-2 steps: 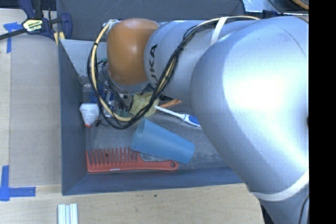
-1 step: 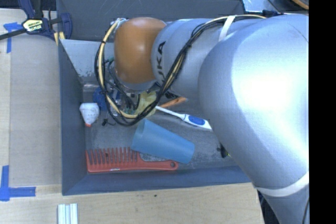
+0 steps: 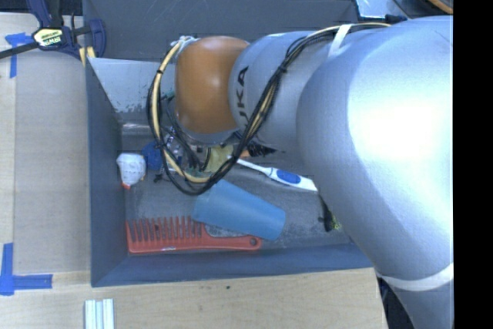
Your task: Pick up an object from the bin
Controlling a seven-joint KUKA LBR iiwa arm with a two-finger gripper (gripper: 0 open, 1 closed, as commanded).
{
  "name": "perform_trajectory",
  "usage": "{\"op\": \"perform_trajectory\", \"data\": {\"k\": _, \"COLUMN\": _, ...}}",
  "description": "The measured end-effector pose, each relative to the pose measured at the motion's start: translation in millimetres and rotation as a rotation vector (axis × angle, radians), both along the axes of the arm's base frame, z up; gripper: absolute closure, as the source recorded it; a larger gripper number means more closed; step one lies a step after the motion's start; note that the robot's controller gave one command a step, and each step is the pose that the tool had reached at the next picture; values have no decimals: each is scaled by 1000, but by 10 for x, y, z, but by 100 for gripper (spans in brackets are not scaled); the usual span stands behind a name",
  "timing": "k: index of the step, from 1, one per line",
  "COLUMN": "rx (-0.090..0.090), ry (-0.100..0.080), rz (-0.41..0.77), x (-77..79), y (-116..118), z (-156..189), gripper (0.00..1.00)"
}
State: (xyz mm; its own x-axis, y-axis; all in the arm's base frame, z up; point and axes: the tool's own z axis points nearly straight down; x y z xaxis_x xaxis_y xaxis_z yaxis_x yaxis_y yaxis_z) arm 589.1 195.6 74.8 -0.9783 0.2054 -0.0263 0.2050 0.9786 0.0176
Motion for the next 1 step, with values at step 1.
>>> {"op": "perform_trajectory", "data": {"k": 1, "rx": 0, "ry": 0, "rz": 0, "x": 0, "y": 0, "z": 1, "gripper": 100}}
